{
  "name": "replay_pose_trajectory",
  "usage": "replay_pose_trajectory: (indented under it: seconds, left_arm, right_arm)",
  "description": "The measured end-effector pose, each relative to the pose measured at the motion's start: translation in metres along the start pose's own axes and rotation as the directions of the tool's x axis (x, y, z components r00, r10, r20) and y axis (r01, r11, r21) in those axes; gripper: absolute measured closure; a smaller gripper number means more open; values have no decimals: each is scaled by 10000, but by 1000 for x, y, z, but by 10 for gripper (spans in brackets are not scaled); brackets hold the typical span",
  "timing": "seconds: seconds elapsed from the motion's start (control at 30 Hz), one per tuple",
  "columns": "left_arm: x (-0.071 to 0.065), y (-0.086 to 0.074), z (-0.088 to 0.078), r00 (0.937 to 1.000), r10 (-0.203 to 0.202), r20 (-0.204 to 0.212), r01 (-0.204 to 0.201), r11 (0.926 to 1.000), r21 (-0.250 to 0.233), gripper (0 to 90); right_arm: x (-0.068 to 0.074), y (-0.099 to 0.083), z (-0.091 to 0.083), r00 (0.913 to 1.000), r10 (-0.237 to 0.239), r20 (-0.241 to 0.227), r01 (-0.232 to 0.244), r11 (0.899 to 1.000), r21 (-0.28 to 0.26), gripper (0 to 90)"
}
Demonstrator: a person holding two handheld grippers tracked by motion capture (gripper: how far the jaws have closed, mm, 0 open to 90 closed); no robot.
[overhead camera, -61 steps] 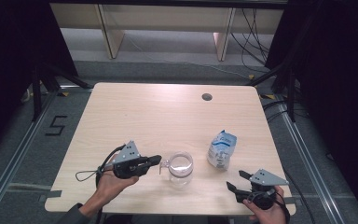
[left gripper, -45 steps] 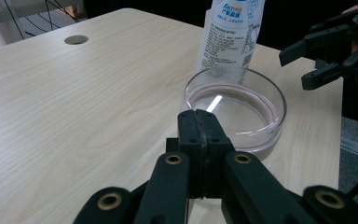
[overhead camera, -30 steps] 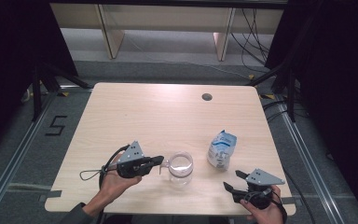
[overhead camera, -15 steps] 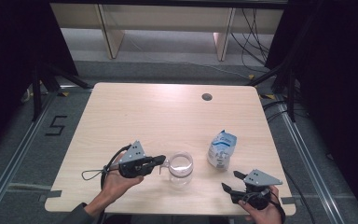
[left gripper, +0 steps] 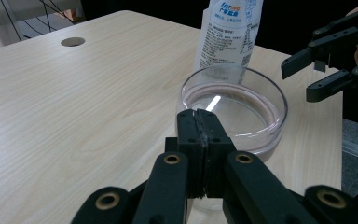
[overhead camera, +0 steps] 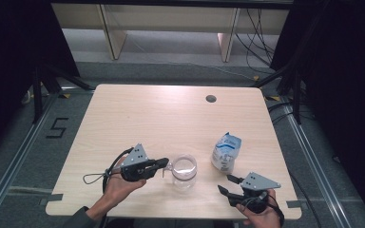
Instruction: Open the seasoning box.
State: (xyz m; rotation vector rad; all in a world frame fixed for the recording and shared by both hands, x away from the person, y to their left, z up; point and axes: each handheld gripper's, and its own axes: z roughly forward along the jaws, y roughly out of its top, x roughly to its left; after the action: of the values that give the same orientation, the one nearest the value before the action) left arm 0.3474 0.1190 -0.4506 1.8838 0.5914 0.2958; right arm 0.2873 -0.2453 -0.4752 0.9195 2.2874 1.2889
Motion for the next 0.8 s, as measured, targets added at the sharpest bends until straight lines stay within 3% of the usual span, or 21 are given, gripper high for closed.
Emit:
replay_pose_trajectory:
  seconds: [0.07, 0.1, 0.17, 0.2, 0.23, 0.27, 0.43, 0.8]
  left_arm:
    - [0, 0, 0, 10000, 20, -9, -20, 10000, 8, 883]
    - [0, 0, 0, 10000, 16, -10, -16, 10000, 5, 884]
    - [0, 0, 0, 10000, 16, -23, -16, 10000, -7, 884]
    - [0, -1, 0, 10000, 48, -33, -48, 10000, -7, 884]
    - [0, -1, 0, 10000, 33, -31, -33, 10000, -19, 884]
    - [0, -1, 0, 10000, 42, -34, -42, 10000, -26, 884]
    - [0, -2, 0, 10000, 15, -50, -16, 10000, -78, 883]
    - [1, -5, 0, 10000, -35, -43, 34, 10000, -55, 880]
  right_arm:
    - [4, 4, 3, 9995, -187, -253, 187, 9998, -15, 576]
    - [4, 6, 5, 9983, -564, -111, 562, 9982, -193, 590]
    - [7, 8, 5, 9981, -608, -36, 607, 9979, -208, 605]
    - [10, 13, 6, 9955, -949, -8, 948, 9951, -286, 648]
    - [12, 14, 6, 9968, -800, -87, 798, 9965, -236, 666]
    - [12, 15, 8, 9938, -1109, -75, 1105, 9932, -366, 681]
    - [16, 19, 12, 9935, -1122, -179, 1116, 9933, -303, 740]
    - [23, 31, 24, 9898, -1339, -483, 1302, 9888, -732, 832]
